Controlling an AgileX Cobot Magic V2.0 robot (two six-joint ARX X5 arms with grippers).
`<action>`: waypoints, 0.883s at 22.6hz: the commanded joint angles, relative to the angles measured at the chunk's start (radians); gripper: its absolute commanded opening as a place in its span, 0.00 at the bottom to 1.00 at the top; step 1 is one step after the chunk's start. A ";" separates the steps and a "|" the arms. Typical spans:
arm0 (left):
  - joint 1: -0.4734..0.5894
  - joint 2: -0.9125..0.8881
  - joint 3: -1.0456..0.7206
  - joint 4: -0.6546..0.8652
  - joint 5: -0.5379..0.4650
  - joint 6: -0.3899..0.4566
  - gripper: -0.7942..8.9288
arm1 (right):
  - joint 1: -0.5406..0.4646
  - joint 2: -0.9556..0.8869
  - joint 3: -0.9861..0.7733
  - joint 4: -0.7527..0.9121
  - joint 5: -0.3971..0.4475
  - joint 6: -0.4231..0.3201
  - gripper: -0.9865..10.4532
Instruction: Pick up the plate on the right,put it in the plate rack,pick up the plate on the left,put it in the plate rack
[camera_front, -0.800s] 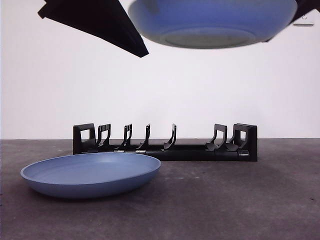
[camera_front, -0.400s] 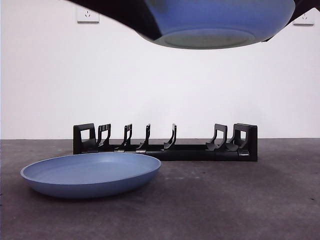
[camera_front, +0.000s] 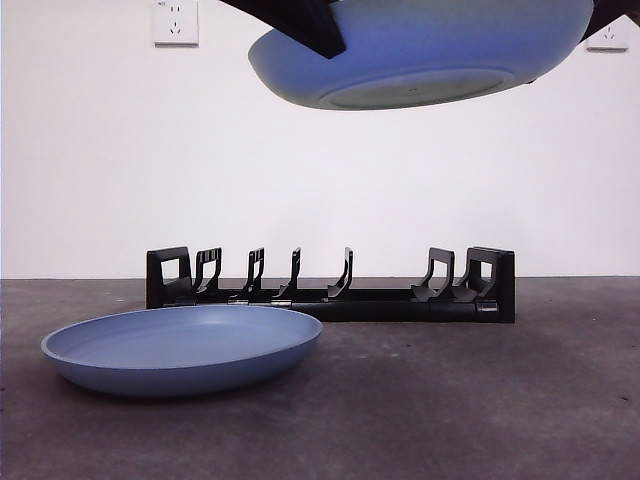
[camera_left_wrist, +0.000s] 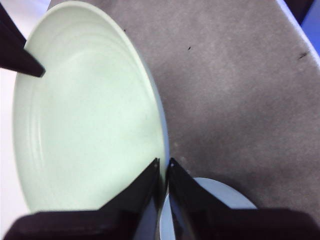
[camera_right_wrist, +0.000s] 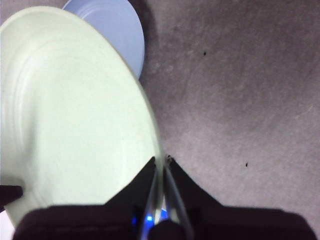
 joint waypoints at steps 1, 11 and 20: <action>0.002 -0.003 0.000 -0.004 -0.015 -0.035 0.08 | -0.005 0.001 0.001 0.002 0.031 0.011 0.07; -0.016 -0.003 0.000 -0.013 -0.015 -0.050 0.08 | -0.005 0.000 0.003 0.043 0.032 0.007 0.24; -0.015 -0.003 0.000 -0.031 0.008 -0.088 0.08 | -0.006 -0.010 0.066 0.135 -0.011 0.013 0.40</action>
